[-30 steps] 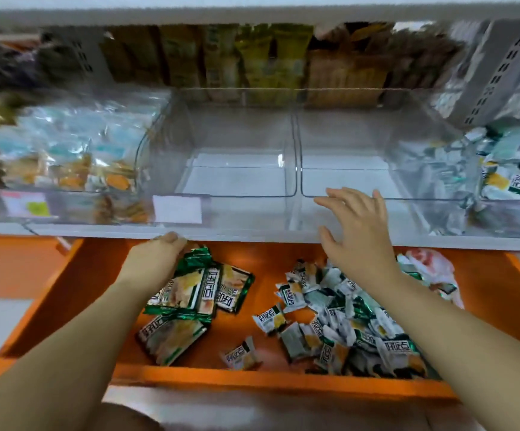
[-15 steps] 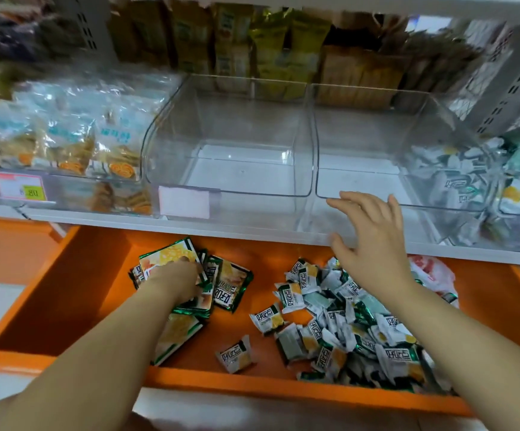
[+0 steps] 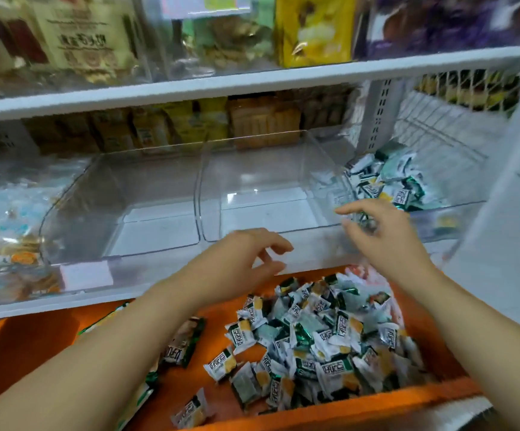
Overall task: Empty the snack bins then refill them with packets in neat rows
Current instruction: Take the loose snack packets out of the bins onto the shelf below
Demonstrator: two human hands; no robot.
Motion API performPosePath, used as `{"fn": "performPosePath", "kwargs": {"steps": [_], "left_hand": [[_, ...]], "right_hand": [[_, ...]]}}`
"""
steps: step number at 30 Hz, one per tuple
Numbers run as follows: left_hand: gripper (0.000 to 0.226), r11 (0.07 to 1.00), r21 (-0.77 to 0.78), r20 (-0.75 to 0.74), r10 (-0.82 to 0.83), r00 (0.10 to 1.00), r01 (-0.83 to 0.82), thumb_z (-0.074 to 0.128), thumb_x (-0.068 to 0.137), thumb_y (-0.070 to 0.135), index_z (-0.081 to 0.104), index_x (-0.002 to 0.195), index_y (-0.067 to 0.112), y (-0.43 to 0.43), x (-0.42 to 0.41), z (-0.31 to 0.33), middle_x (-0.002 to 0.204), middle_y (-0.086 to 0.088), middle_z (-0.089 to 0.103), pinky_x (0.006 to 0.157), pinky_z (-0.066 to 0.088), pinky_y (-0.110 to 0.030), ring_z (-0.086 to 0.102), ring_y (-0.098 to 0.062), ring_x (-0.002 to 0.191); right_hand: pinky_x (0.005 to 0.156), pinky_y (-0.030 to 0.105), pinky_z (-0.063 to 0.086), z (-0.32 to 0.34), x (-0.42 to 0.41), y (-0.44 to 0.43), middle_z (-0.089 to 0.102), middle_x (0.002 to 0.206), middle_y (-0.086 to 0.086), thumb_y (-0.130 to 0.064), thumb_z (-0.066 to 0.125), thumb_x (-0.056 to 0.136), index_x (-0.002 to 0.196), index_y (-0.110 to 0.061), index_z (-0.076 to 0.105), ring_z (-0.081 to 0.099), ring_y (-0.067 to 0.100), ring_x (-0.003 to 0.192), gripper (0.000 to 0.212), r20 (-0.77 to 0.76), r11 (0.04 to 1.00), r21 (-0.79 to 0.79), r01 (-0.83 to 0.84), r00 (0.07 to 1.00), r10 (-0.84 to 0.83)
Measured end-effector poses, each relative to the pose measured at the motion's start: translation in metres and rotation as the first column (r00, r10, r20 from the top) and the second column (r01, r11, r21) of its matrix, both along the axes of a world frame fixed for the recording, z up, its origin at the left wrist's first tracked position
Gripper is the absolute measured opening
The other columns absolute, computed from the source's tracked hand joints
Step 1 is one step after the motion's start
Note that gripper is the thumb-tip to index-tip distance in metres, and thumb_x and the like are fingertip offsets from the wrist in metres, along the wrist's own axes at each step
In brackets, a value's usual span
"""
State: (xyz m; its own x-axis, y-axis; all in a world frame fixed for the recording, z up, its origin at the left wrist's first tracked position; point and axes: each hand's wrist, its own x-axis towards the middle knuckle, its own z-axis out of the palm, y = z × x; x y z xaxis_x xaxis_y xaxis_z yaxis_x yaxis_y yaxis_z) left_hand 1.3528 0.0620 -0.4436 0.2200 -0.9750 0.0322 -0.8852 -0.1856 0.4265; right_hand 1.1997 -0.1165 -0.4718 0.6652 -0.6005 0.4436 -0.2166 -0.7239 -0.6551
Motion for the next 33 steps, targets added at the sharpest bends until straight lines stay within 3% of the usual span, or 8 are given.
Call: {"fn": "performPosePath", "kwargs": {"steps": [6, 10, 13, 16, 22, 27, 31, 33], "left_hand": [[0.023, 0.983, -0.098, 0.099, -0.148, 0.984, 0.157, 0.056, 0.095, 0.023, 0.063, 0.117, 0.024, -0.107, -0.035, 0.035, 0.102, 0.016, 0.058, 0.075, 0.043, -0.011, 0.054, 0.003, 0.087], [0.029, 0.972, -0.094, 0.106, -0.207, 0.973, 0.217, 0.058, 0.094, 0.022, 0.061, 0.123, 0.019, -0.196, -0.052, 0.044, 0.114, 0.006, 0.061, 0.07, 0.037, -0.005, 0.056, -0.007, 0.096], [0.051, 0.97, 0.058, 0.09, -0.239, 0.967, 0.234, 0.062, 0.092, 0.03, 0.045, 0.139, 0.025, -0.258, -0.06, 0.036, 0.139, -0.003, 0.049, 0.09, 0.038, -0.018, 0.051, -0.013, 0.116], [0.072, 0.935, 0.264, 0.137, -0.279, 0.951, 0.236, 0.068, 0.087, 0.034, 0.03, 0.148, 0.032, -0.305, -0.061, 0.018, 0.155, -0.006, 0.024, 0.108, 0.027, -0.028, 0.027, -0.019, 0.14], [0.09, 0.885, 0.445, 0.268, -0.277, 0.923, 0.136, 0.077, 0.078, 0.033, 0.021, 0.148, 0.046, -0.366, -0.05, 0.006, 0.159, -0.003, -0.007, 0.116, 0.017, -0.043, 0.008, -0.032, 0.145], [0.092, 0.846, 0.521, 0.264, -0.285, 0.921, 0.113, 0.076, 0.079, 0.037, 0.017, 0.15, 0.043, -0.393, -0.047, 0.008, 0.158, -0.003, -0.002, 0.113, 0.03, -0.039, 0.021, -0.03, 0.142], [0.087, 0.875, 0.478, 0.091, -0.135, 0.987, 0.075, 0.073, 0.077, 0.052, 0.024, 0.149, 0.04, -0.402, -0.053, 0.002, 0.156, 0.0, 0.017, 0.076, 0.055, -0.035, 0.048, -0.032, 0.123], [0.089, 0.874, 0.485, -0.001, -0.045, 0.999, 0.04, 0.07, 0.074, 0.06, 0.027, 0.148, 0.038, -0.405, -0.058, 0.001, 0.158, 0.002, 0.017, 0.079, 0.057, -0.044, 0.044, -0.032, 0.129]], "right_hand": [[0.077, -0.004, 0.03, -0.003, -0.063, -0.077, 0.061, 0.101, -0.009, -0.007, 0.062, 0.086, 0.095, -0.027, 0.065, 0.057, 0.013, 0.102, 0.022, 0.134, 0.949, 0.165, 0.269, 0.947, -0.291], [0.088, 0.017, 0.034, -0.009, -0.086, -0.121, 0.059, 0.115, 0.004, -0.012, 0.066, 0.082, 0.111, -0.015, 0.067, 0.051, 0.016, 0.114, 0.029, 0.121, 0.899, 0.252, 0.358, 0.91, -0.396], [0.091, 0.02, 0.032, -0.008, -0.097, -0.145, 0.057, 0.12, 0.003, -0.01, 0.064, 0.087, 0.117, -0.02, 0.064, 0.05, 0.018, 0.117, 0.032, 0.087, 0.864, 0.335, 0.374, 0.901, -0.424], [0.095, 0.021, 0.032, -0.012, -0.106, -0.157, 0.058, 0.125, -0.005, -0.013, 0.062, 0.089, 0.118, -0.022, 0.063, 0.048, 0.013, 0.123, 0.03, 0.119, 0.816, 0.456, 0.356, 0.884, -0.453], [0.107, 0.023, 0.028, -0.024, -0.108, -0.171, 0.038, 0.137, 0.0, -0.018, 0.06, 0.092, 0.12, -0.031, 0.059, 0.043, 0.016, 0.129, 0.031, 0.115, 0.797, 0.486, 0.358, 0.878, -0.464], [0.107, 0.021, 0.021, -0.029, -0.109, -0.172, 0.009, 0.158, -0.001, -0.019, 0.059, 0.092, 0.128, -0.032, 0.054, 0.018, 0.014, 0.144, 0.038, 0.045, 0.78, 0.51, 0.363, 0.894, -0.445], [0.101, 0.02, 0.024, -0.029, -0.107, -0.17, 0.009, 0.159, -0.002, -0.02, 0.061, 0.091, 0.124, -0.032, 0.056, 0.014, 0.012, 0.145, 0.036, 0.029, 0.776, 0.505, 0.378, 0.891, -0.453], [0.105, 0.022, 0.024, -0.028, -0.106, -0.169, 0.009, 0.159, -0.003, -0.021, 0.063, 0.09, 0.122, -0.033, 0.057, 0.016, 0.012, 0.145, 0.035, 0.033, 0.767, 0.514, 0.383, 0.886, -0.463]]}}
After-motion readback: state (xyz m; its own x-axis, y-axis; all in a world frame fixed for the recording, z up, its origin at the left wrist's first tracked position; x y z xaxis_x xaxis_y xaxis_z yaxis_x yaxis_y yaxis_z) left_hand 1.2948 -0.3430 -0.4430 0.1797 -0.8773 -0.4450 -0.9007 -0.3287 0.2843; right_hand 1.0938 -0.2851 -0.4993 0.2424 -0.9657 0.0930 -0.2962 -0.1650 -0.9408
